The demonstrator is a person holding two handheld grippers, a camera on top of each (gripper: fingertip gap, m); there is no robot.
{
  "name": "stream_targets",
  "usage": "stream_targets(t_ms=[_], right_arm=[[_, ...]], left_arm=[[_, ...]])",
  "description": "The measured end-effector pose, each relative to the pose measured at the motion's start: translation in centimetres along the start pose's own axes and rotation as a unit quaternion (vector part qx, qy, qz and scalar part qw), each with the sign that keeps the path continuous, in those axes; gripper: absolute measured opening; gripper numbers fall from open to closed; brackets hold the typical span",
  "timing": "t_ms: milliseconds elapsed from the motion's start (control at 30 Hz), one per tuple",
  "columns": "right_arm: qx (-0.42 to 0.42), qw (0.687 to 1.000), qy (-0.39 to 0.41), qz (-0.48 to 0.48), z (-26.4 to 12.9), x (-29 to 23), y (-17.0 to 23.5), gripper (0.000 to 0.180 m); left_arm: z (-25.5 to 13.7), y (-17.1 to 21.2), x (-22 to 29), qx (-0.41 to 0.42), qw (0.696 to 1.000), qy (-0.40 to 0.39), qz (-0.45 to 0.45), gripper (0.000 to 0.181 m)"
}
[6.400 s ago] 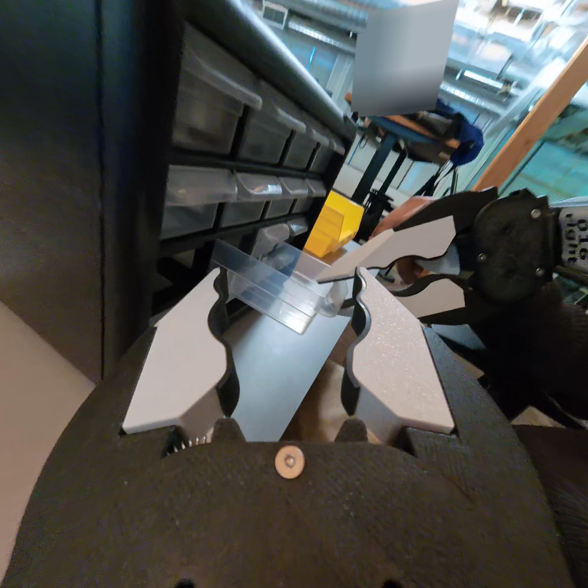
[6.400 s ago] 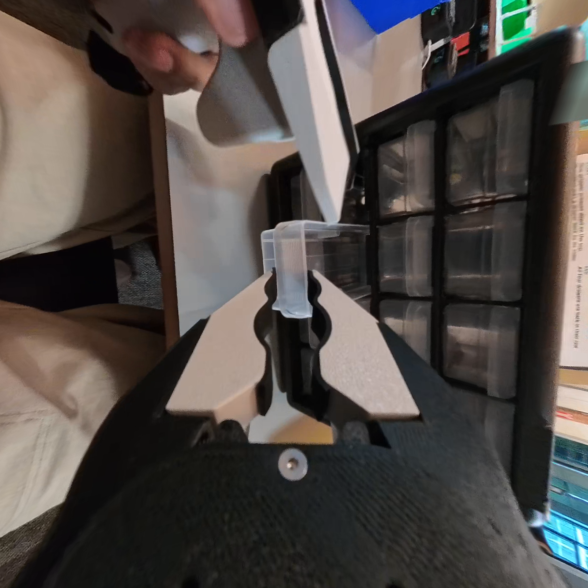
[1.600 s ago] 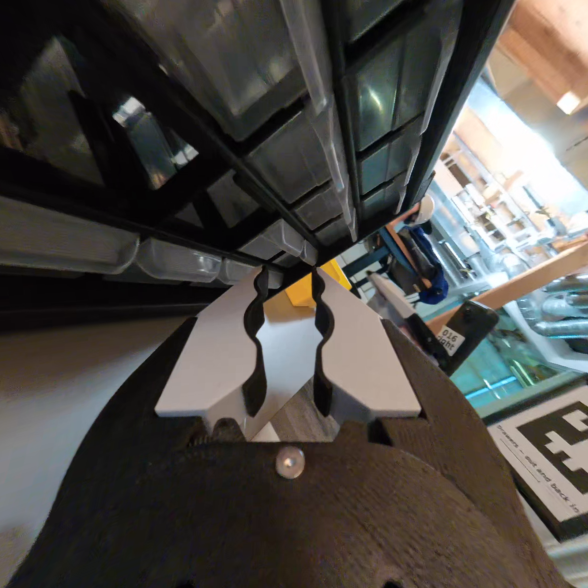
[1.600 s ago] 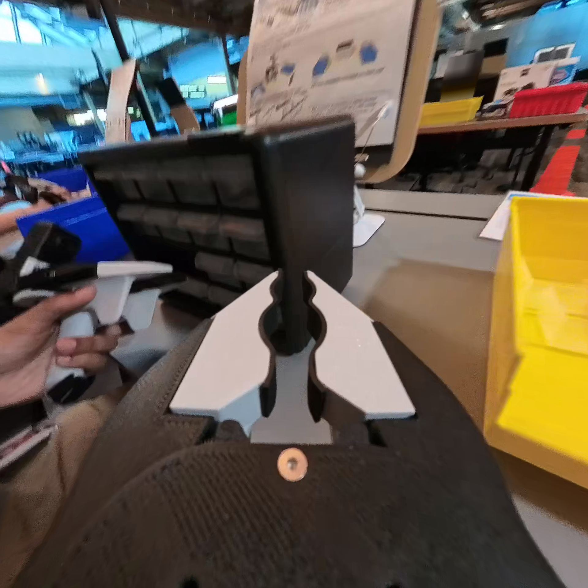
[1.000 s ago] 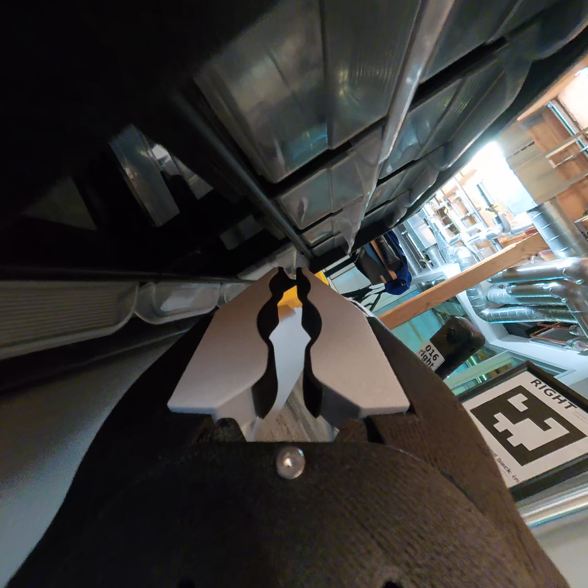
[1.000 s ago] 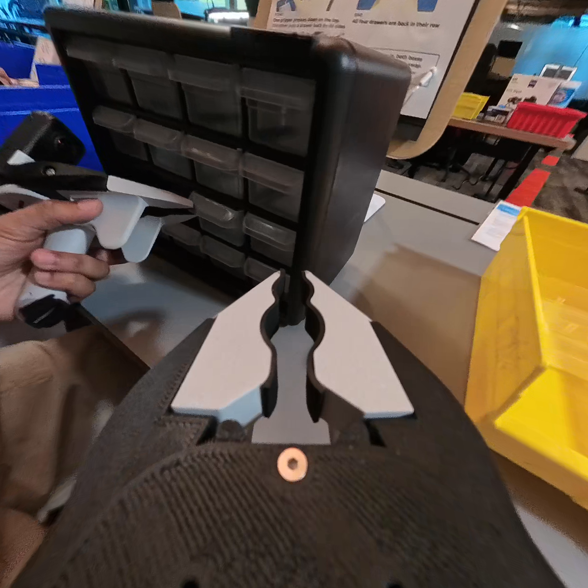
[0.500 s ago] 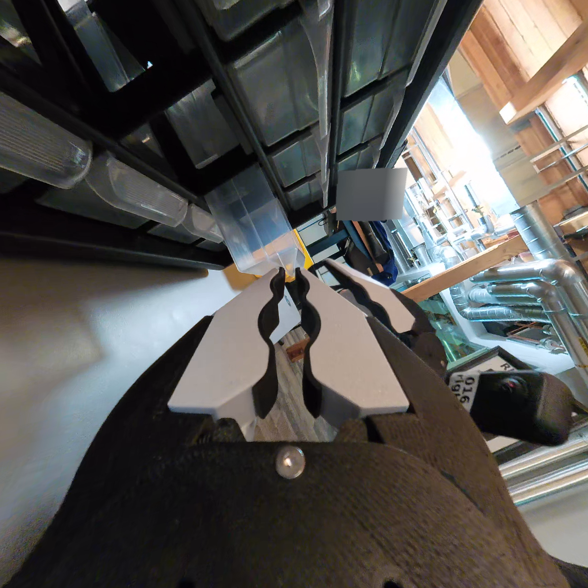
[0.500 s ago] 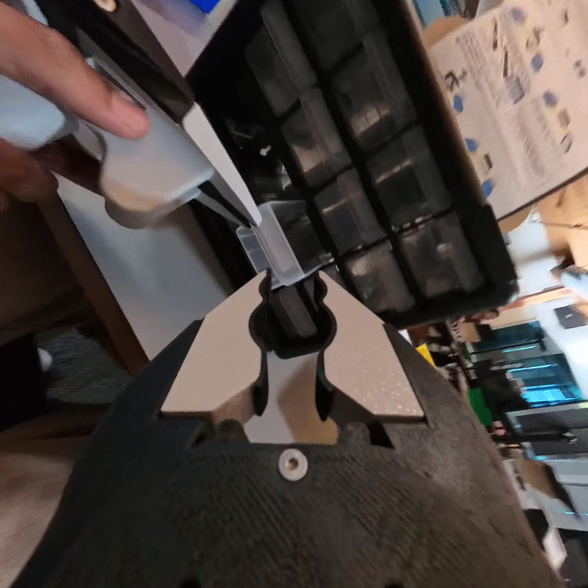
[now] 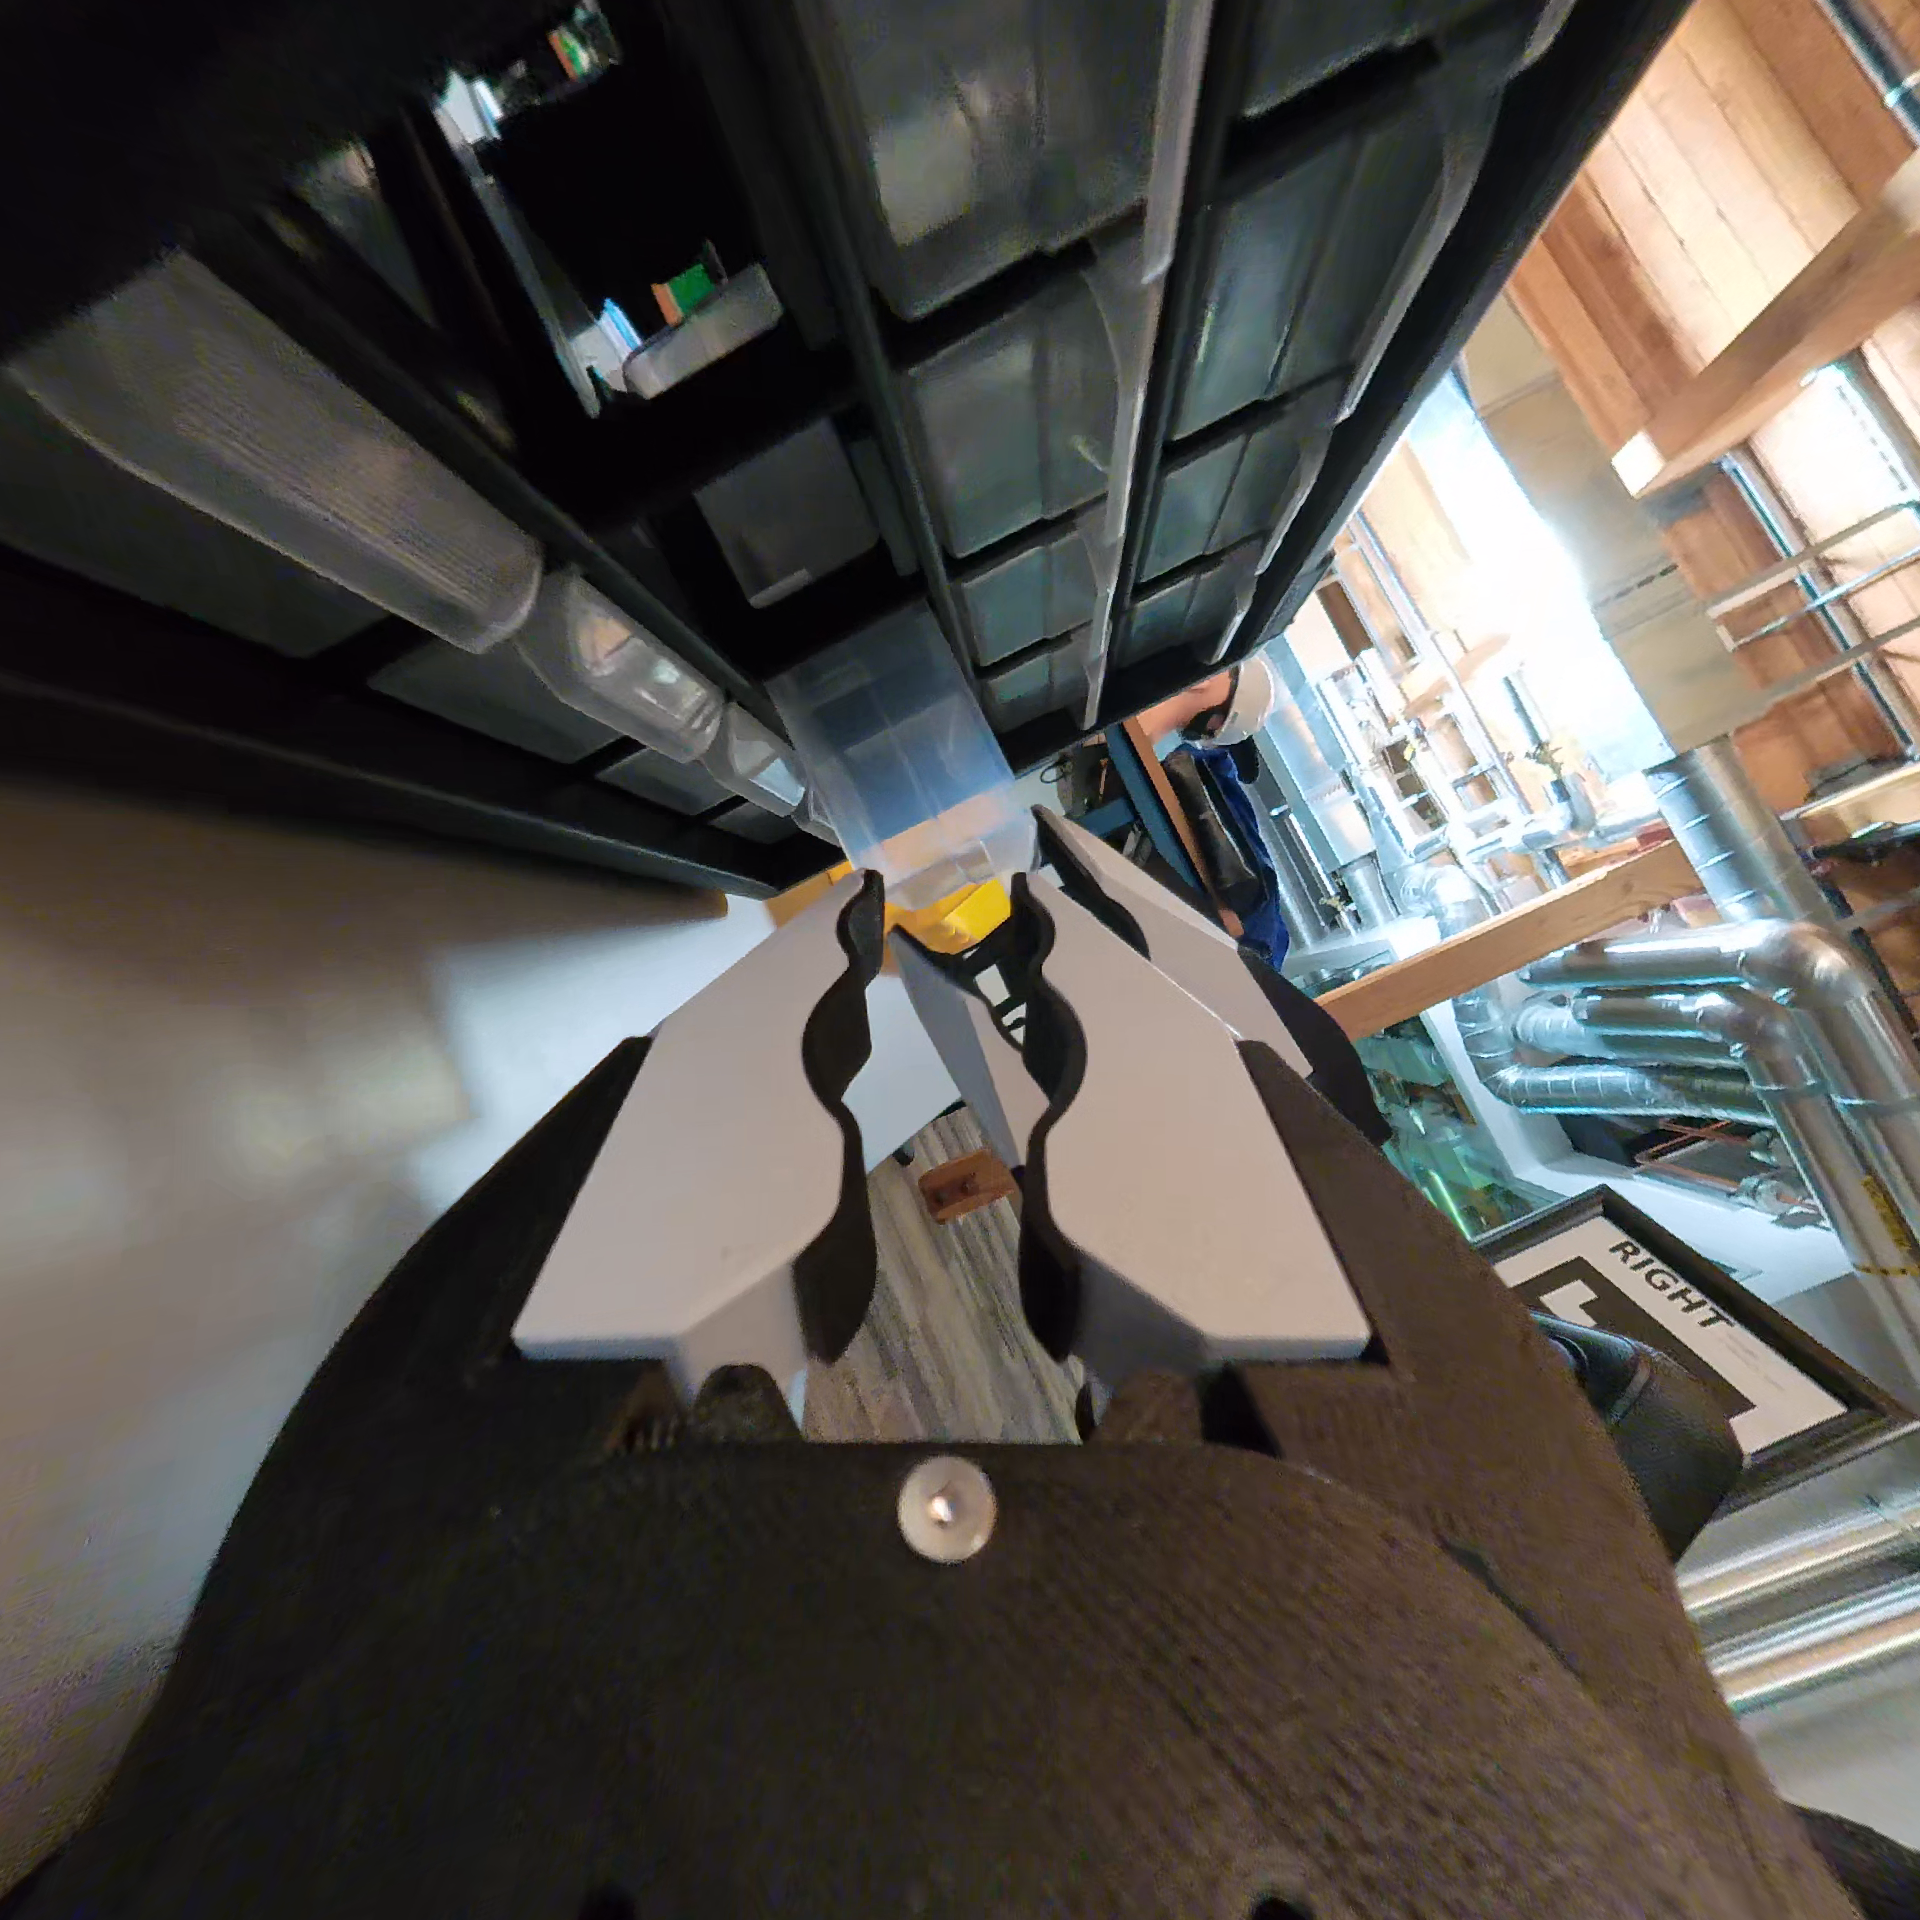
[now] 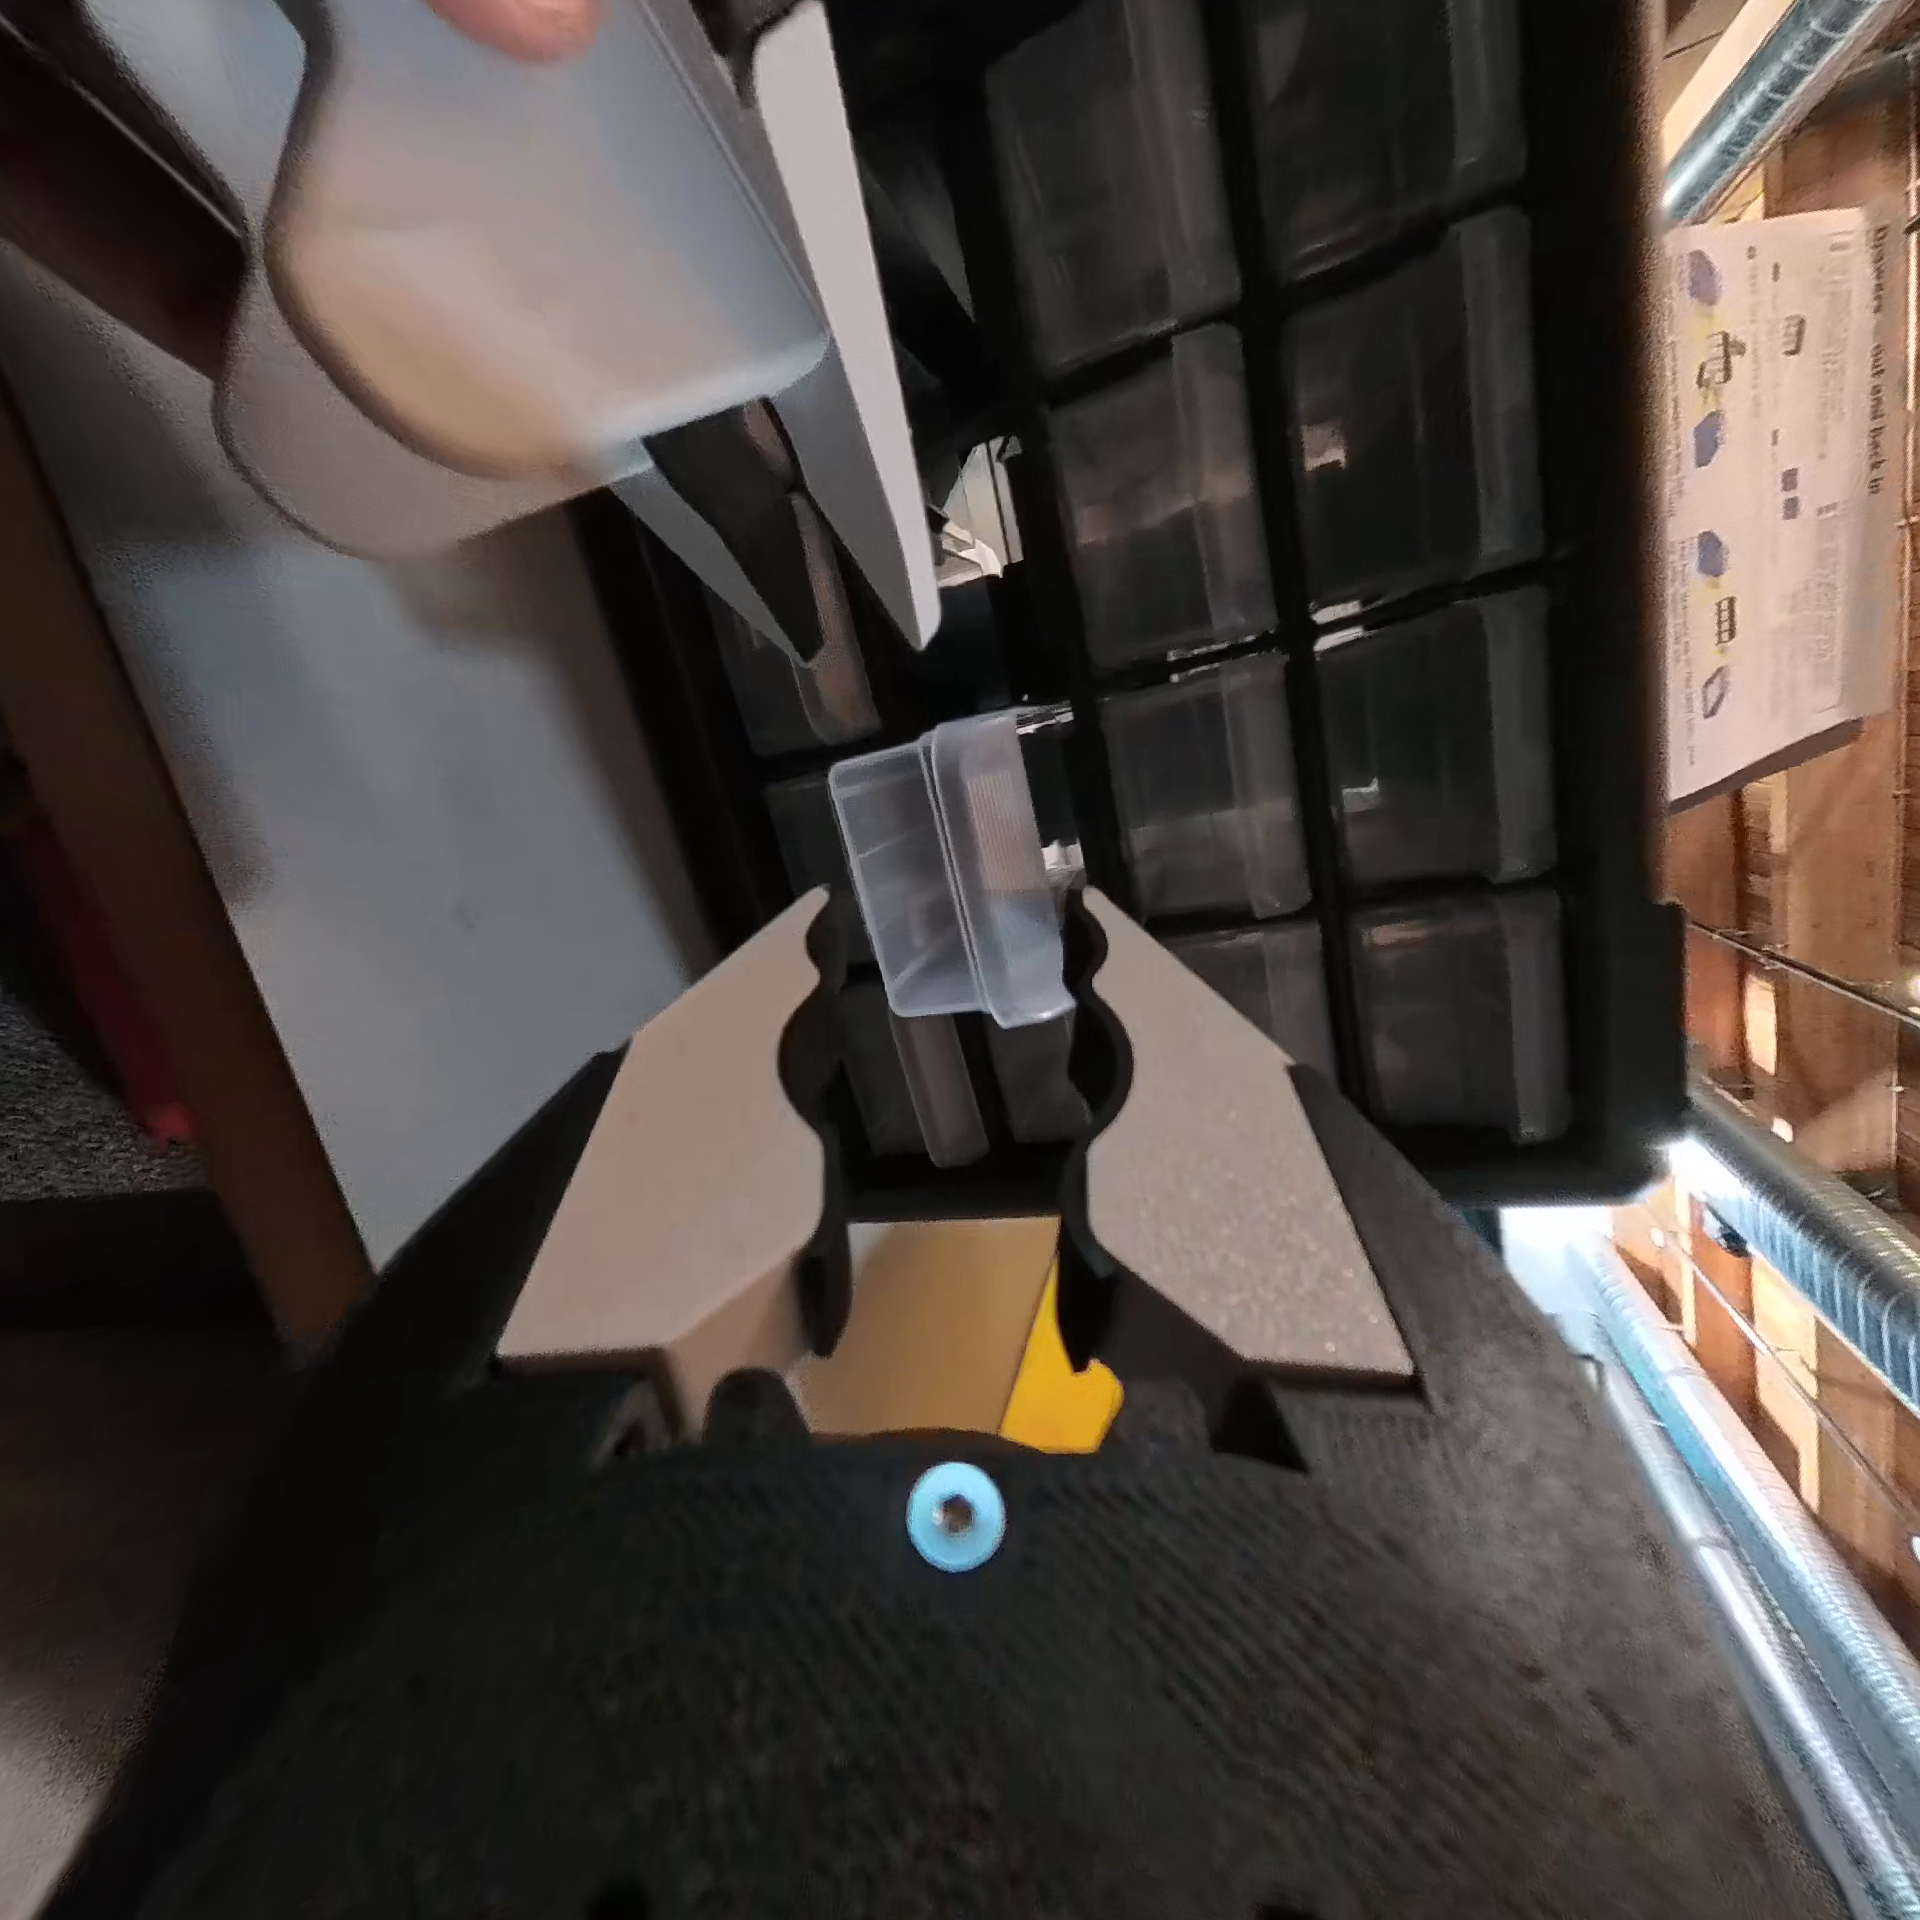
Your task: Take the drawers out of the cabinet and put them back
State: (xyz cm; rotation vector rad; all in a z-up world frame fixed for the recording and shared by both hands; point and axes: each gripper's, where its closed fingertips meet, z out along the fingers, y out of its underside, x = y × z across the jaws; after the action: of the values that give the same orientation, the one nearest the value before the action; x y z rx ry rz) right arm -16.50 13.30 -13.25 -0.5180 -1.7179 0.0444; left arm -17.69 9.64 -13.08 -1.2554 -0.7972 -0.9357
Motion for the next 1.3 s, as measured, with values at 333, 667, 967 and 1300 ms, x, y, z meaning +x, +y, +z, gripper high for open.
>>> stream_targets(t_ms=[333,667,967,1300], right_arm=[[0.017,0.999,0.022,-0.043,0.2,0.7,-0.9,0.027],[0.016,0.999,-0.014,-0.049,-0.3,0.6,-1.2,0.015],[0.019,0.987,-0.141,-0.076,-3.8,-0.3,-2.4,0.016],[0.037,0.96,-0.273,-0.053,-7.7,-1.7,-4.1,0.017]], left_arm=[[-1.1,-1.3,0.5,0.029,0.999,0.005,0.021,0.024],[-1.0,-1.0,0.0,0.024,1.0,0.005,0.002,0.025],[-1.1,-1.5,0.3,0.033,0.999,-0.004,0.029,0.033],[-0.6,-0.6,0.0,0.011,1.0,-0.001,0.009,0.034]])
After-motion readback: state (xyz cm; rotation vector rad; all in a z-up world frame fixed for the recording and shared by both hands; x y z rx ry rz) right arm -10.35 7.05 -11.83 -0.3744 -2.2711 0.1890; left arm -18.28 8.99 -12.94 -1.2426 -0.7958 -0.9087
